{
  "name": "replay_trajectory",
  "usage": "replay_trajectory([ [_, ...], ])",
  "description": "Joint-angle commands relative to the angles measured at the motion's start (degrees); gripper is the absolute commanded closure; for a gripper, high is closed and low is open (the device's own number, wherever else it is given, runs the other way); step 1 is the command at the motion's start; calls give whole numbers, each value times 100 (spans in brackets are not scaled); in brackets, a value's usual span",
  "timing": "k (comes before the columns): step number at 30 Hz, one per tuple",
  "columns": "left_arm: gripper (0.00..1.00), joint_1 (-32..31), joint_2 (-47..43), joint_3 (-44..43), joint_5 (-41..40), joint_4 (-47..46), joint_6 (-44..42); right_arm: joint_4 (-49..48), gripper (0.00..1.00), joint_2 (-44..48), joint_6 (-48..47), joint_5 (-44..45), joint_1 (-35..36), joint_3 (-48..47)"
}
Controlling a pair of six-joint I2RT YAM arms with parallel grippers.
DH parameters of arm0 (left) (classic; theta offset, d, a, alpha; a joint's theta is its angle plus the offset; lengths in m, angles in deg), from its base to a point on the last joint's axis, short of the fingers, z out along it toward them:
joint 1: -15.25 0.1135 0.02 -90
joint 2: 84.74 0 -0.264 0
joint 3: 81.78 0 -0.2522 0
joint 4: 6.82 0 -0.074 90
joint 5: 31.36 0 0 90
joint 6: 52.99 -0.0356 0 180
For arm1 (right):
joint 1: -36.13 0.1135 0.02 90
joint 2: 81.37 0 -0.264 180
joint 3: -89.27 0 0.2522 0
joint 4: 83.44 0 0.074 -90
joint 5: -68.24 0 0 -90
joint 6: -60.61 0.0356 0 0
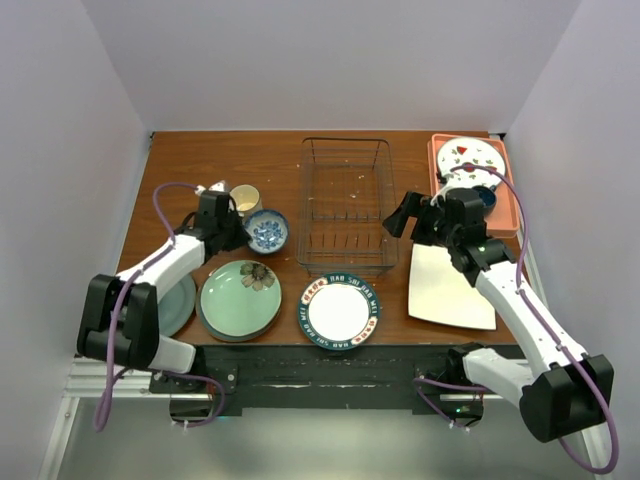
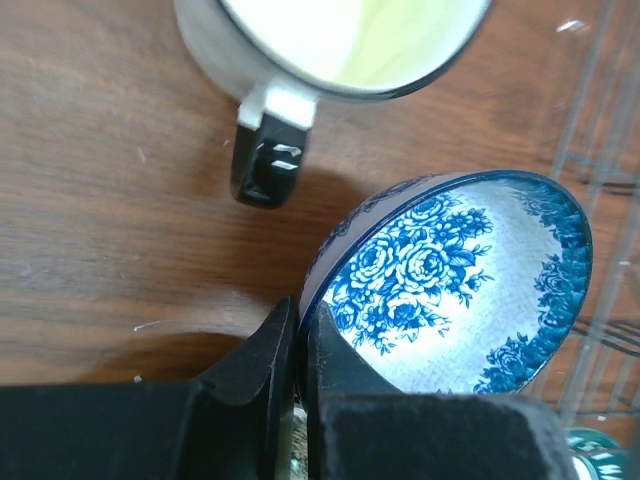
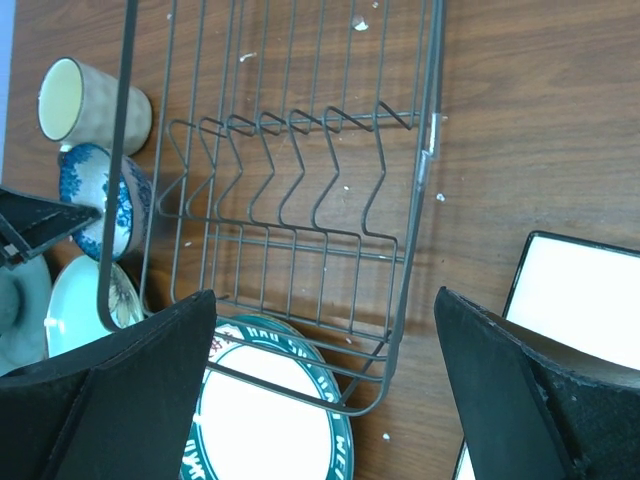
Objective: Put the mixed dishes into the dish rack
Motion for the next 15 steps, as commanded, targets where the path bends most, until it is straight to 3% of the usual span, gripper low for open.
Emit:
replay_trajectory([
  [1, 100, -49, -668, -598, 32, -97, -177, -138, 4, -78, -201, -444, 57, -477],
  [7, 100, -49, -1117, -1028, 444, 97, -458, -340, 5, -465, -315, -349, 707, -951],
  [15, 100, -128, -1206, -1284, 1737, -43, -766, -446, 6, -1115, -702, 345, 2051, -1882],
])
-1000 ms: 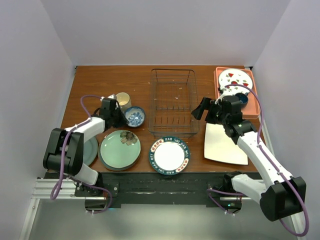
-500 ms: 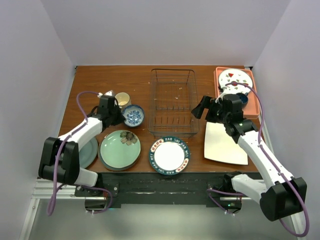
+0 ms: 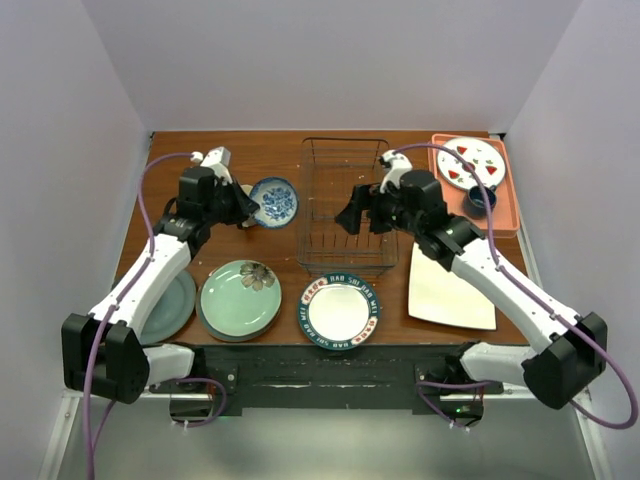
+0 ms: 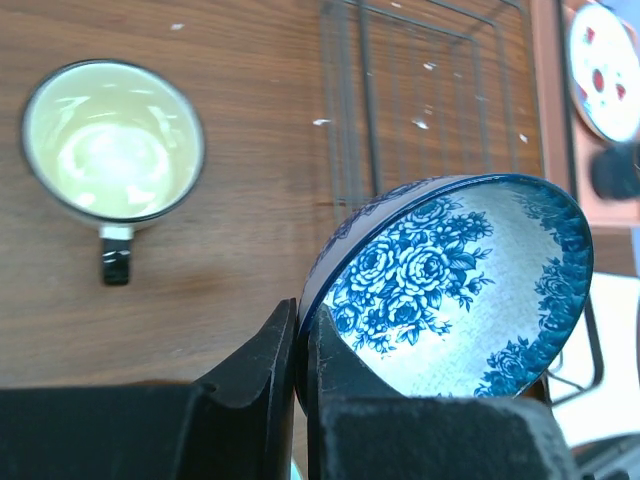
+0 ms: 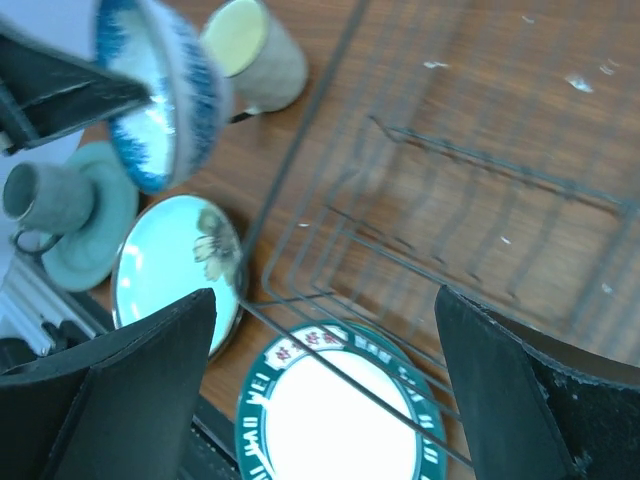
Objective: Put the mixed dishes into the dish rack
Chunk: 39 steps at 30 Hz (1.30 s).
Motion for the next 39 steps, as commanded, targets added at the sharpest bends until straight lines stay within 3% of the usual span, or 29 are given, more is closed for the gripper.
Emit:
replay_trajectory([
  [1, 100, -98, -141, -296, 852, -367, -200, -299, 6, -235, -352, 453, 583, -705],
  [9, 100, -291, -176, -287, 984, -595, -209, -370, 8, -877, -440, 901, 1375, -1285],
  [12, 100, -352, -194, -278, 993, -631, -218, -291, 14, -1175, -423, 1305, 1568, -1487],
  [20, 100, -405, -299, -129, 783, -789, -95, -361, 47, -1510, -63, 2166, 1762, -1637],
  [23, 100, -414, -326, -111, 782, -824, -86, -370, 64, -1598, 43, 2334, 1780, -1673],
  [25, 100, -423, -317, -111, 887, -833, -130, -353, 83, -1703, 69, 2448, 1788, -1743],
  [28, 100, -432, -317, -111, 1133, -894, -174, -142, 100, -1896, 78, 2562, 1788, -2015],
  [36, 100, -449, -492, -41, 1257, -868, -350, -53, 100, -2082, 122, 3133, 1788, -2402],
  [39, 91, -449, -493, -32, 1257, -868, -359, -124, 100, -2072, 210, 3441, 1788, -2428],
])
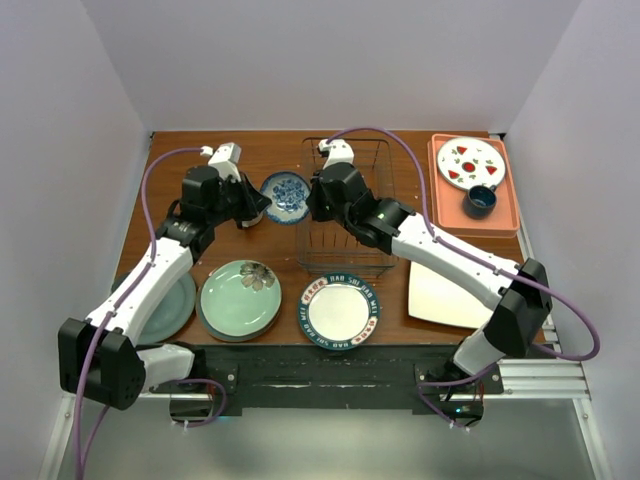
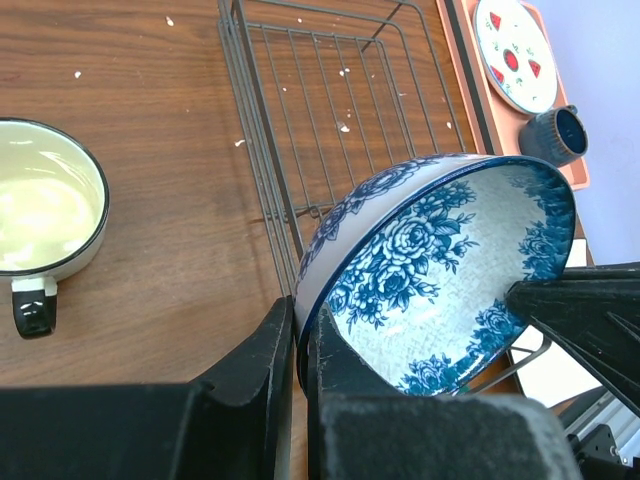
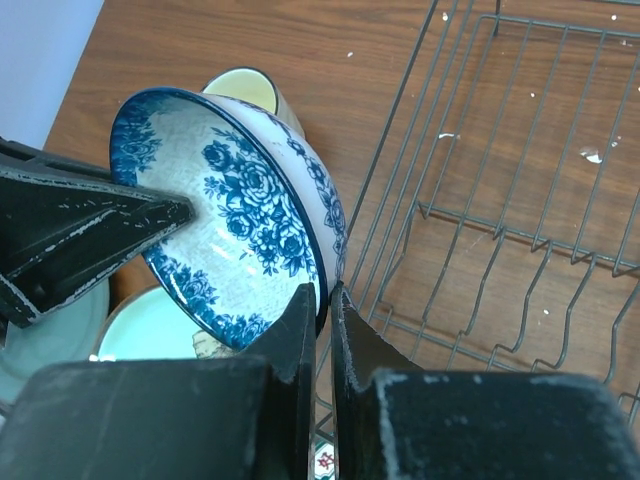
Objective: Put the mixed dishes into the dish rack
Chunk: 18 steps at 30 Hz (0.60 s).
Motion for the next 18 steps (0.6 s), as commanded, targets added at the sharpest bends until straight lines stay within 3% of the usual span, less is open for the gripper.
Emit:
replay_trajectory([
  [1, 91, -84, -331, -30, 783, -374, -179, -292, 100, 41, -13, 681, -45, -313],
  [3, 91, -84, -313, -48, 809, -392, -162, -362, 100, 32, 22, 822, -45, -313],
  [4, 100, -84, -305, -48, 844, -392, -162, -415, 100, 24, 22, 839, -45, -321],
  [8, 100, -84, -287, -48, 905, -540, 75, -678, 100, 32, 31, 813, -45, -173],
  [10, 100, -84, -331, -39, 958, -646, 215, -732, 81, -20, 40, 839, -45, -163],
  [15, 100, -84, -436, -30, 941, -840, 559, -714, 69, -143, 101, 1059, -45, -190],
  [16, 100, -84, -436, -30, 941, -849, 585, -714, 69, -170, 93, 1120, -45, -190],
  [18, 100, -84, -428, -30, 915, -849, 638, -688, 85, -187, 145, 1208, -45, -207],
])
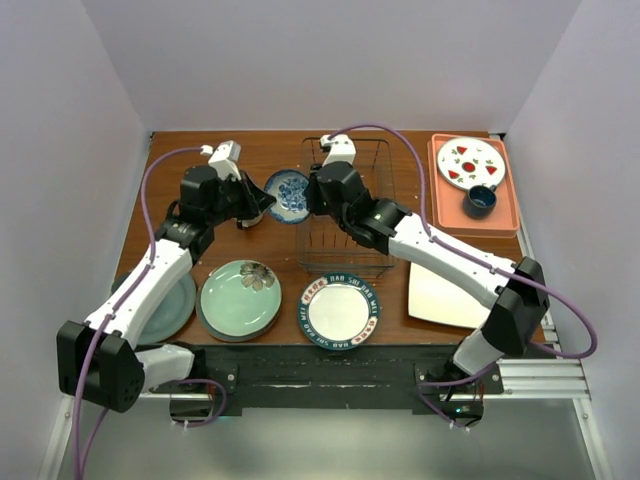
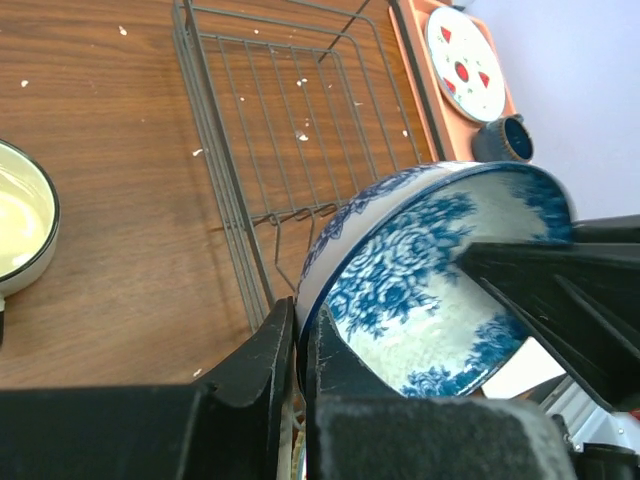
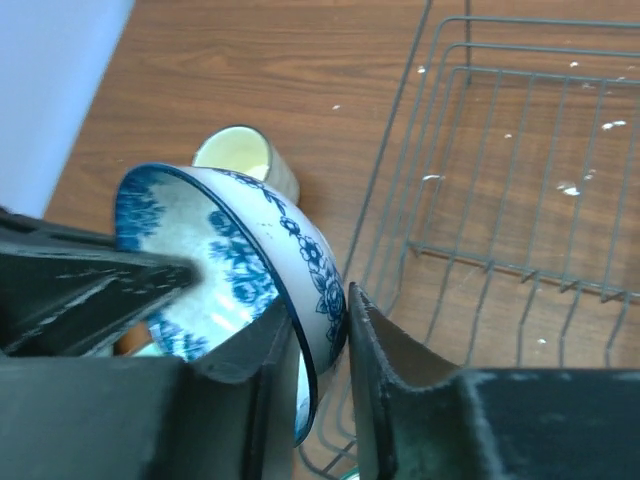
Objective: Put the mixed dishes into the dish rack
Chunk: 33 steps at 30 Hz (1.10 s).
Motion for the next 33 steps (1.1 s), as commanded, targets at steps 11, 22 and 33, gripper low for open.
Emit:
replay_trajectory([
  [11, 30, -69, -186, -317, 88, 115, -25, 351, 100, -418, -340, 1852, -172, -803],
  [22, 16, -60, -362, -502, -888, 1039, -729, 739, 100, -1594, -1675, 3363, -1077, -2000],
  [33, 16, -60, 7, -450, -888, 1128, -940, 177, 100, -3221, -3435, 4700, -1174, -3081],
])
